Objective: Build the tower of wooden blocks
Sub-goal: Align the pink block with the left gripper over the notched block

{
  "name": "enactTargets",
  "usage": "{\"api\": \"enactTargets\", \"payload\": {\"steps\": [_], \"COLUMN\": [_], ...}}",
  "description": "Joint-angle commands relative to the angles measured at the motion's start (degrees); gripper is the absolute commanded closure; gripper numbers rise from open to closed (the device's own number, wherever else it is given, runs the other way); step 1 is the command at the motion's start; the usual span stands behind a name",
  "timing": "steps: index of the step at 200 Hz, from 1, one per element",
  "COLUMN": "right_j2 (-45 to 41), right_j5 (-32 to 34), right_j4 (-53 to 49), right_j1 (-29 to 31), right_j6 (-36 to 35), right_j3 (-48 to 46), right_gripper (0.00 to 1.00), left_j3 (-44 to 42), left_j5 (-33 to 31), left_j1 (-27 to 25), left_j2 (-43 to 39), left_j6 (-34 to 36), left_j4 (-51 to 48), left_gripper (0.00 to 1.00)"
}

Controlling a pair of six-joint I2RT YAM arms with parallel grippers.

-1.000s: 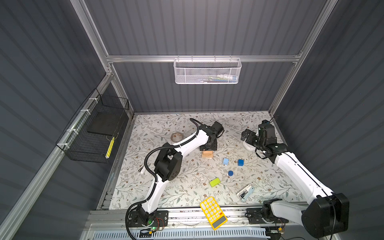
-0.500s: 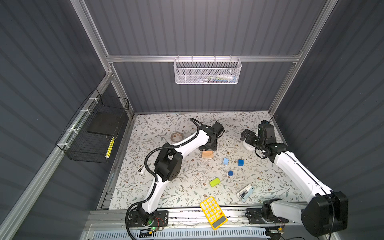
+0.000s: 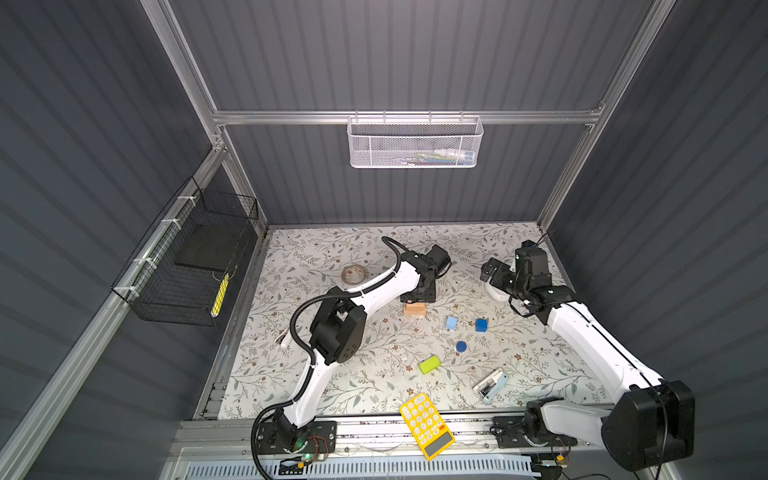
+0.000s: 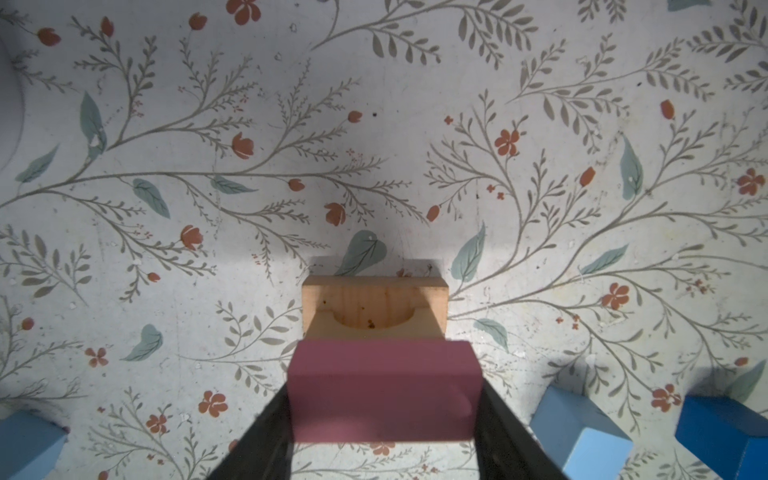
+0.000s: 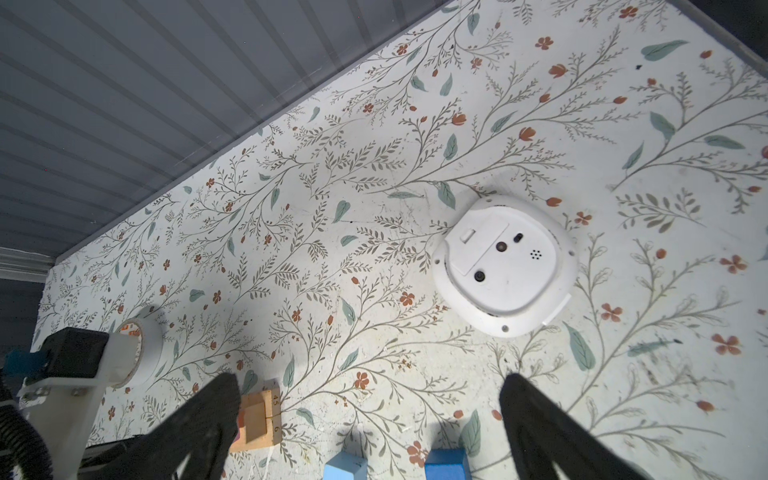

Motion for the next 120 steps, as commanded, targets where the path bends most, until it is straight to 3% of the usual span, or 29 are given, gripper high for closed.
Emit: {"api": "enactTargets", "payload": {"steps": [1,120], "right_j2": [0.5,1.0], "right_j5": [-0.5,-0.9], "right_j4": [0.6,0.8], "right_j1": [-0.2,-0.2], "right_j6": [0.5,0.6], "right_j3": [-0.4,-0.4], "right_gripper": [0.01,0.01], "left_j3": [-0.4,-0.6], "left_j5": [-0.9,-1.2], "left_j1": [-0.4,-0.4], "left_j2": [-0.8,-0.7], "left_j6": [-1.3,-2.1], "left_j4": [-2.5,-3.2], "left_gripper": [0.54,0.53]}}
